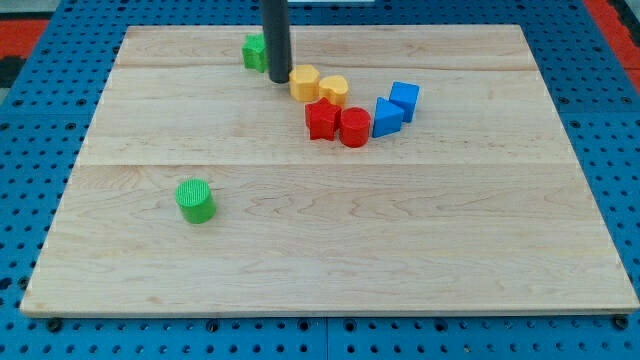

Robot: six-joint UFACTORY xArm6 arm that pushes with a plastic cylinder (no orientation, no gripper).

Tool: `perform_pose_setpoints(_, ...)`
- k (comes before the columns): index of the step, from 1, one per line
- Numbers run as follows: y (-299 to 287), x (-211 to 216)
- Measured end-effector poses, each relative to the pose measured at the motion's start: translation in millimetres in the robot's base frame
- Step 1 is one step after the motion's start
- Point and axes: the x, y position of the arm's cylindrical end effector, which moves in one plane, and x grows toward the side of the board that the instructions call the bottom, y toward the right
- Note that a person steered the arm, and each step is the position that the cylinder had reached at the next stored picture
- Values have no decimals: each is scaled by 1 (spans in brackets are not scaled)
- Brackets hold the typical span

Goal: Move the green star closer to the group of blocks

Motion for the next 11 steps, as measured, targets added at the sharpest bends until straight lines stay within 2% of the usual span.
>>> perform_pose_setpoints(1, -54, -12)
perform_pose_setpoints(2, -115, -50)
perform_pose_setpoints(3, -61, -44)
perform_pose_setpoints(4, 10, -5)
perform_pose_setpoints(5, -42, -56)
perform_pose_setpoints(6, -110, -80)
perform_pose_setpoints(7, -53, -103)
perform_pose_setpoints(8, 20, -33)
perform_pose_setpoints(9, 77, -17)
perform_pose_setpoints(11, 77, -13)
